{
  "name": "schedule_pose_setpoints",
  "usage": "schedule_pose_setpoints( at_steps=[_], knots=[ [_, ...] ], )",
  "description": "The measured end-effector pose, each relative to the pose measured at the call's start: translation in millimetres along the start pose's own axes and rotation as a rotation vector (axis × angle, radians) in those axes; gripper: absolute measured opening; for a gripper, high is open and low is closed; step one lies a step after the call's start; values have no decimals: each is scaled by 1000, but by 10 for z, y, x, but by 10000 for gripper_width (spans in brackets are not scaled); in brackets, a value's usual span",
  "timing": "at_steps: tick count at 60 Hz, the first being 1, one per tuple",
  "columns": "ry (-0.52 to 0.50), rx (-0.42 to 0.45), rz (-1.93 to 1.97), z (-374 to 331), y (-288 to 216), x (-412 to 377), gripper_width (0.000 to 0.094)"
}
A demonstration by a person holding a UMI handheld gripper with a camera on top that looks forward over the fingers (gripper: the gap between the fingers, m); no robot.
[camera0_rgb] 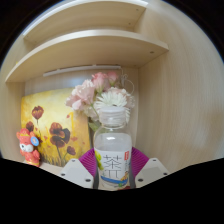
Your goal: Pour water
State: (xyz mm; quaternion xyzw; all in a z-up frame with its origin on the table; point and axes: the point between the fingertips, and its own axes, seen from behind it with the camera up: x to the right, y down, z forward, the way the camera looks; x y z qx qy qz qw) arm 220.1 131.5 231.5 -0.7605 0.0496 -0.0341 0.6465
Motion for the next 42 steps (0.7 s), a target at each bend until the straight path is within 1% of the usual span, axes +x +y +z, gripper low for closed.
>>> schedule_pose_setpoints(
  at_steps=[3, 13, 30, 32, 38, 42],
  knots=[
    [15, -48, -35, 67, 221, 110, 419],
    [27, -115, -39, 360, 832, 314, 421],
    [28, -174, -41, 622, 1519, 426, 422],
    [26, -146, -36, 603, 1473, 436, 421],
    [21, -126, -11, 579, 1494, 457, 418],
    [20, -114, -11, 559, 1487, 459, 447]
  ],
)
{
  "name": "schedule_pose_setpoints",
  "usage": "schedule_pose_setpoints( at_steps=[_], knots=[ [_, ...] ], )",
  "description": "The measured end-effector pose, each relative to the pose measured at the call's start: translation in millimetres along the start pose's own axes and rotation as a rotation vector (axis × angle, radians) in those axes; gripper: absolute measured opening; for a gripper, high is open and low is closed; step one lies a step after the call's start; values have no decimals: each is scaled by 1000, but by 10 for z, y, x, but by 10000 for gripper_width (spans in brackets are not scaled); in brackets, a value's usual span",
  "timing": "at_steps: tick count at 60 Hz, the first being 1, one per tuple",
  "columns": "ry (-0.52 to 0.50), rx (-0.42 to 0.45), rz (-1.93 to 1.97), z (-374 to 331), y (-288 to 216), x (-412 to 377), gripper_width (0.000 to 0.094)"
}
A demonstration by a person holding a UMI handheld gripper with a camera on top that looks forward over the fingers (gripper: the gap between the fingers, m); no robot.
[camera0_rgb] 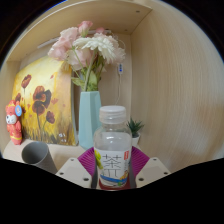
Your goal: Pour water
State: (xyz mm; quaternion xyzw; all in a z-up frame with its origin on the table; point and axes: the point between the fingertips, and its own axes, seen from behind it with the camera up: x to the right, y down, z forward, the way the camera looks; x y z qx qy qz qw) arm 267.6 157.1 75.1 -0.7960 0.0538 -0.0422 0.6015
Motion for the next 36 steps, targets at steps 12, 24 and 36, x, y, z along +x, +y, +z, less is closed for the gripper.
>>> schedule_pose_setpoints(
  at_steps=[12, 24, 36],
  knots=[
    [25, -23, 13, 19, 52, 57, 569],
    [53, -133, -15, -182, 366, 65, 720],
    [79, -235, -37, -851, 768, -89, 757]
  ],
)
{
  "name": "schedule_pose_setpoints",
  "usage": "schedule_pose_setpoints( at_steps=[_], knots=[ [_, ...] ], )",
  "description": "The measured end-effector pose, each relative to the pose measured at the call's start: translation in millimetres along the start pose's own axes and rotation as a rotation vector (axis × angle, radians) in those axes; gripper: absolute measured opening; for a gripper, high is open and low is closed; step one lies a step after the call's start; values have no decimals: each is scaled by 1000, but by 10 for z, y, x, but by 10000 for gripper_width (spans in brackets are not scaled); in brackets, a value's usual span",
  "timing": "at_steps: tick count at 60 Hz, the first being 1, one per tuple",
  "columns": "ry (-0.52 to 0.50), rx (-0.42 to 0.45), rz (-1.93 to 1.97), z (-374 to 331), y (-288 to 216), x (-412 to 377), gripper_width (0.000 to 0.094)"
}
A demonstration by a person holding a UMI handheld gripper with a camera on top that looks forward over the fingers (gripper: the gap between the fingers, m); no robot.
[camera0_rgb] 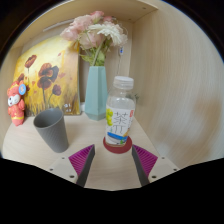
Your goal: Pour water
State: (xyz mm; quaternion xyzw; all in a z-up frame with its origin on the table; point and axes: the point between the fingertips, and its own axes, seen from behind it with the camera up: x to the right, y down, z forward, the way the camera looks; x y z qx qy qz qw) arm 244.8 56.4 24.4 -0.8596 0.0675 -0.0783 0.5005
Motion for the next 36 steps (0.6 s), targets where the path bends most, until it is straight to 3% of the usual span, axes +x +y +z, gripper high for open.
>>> schedule_pose_setpoints(
  at_steps=[12, 20, 36],
  knots=[
    [8, -57, 13, -994, 430, -471, 751],
    [-50, -68, 0, -1610, 521, -1119, 753],
    [-187, -17, -11, -2425, 181, -2229, 763]
  ],
)
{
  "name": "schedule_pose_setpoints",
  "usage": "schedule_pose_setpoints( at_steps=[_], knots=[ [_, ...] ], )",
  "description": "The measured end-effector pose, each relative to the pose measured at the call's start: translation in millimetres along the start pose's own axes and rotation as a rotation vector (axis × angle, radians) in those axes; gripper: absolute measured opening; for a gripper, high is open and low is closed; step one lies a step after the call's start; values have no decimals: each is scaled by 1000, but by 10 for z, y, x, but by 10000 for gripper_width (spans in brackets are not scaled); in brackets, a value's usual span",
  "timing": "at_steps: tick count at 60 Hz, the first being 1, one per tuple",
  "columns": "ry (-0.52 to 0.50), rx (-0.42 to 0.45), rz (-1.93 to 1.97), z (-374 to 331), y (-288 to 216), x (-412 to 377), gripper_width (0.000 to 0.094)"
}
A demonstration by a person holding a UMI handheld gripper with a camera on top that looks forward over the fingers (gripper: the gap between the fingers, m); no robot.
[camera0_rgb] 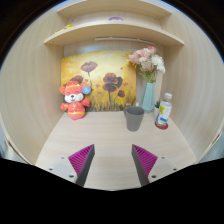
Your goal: Pour water
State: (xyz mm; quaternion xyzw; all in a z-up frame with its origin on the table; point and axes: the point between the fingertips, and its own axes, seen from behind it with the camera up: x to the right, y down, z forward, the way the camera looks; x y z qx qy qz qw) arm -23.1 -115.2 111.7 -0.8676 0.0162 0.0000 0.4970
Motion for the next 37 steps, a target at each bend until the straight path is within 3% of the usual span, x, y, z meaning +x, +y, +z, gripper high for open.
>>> schedule_pose_setpoints(
  at_steps=[17, 37],
  knots=[
    [-46, 102, -39, -486, -723, -514, 763],
    [-66, 135, -38, -753, -997, -703, 763]
  ],
)
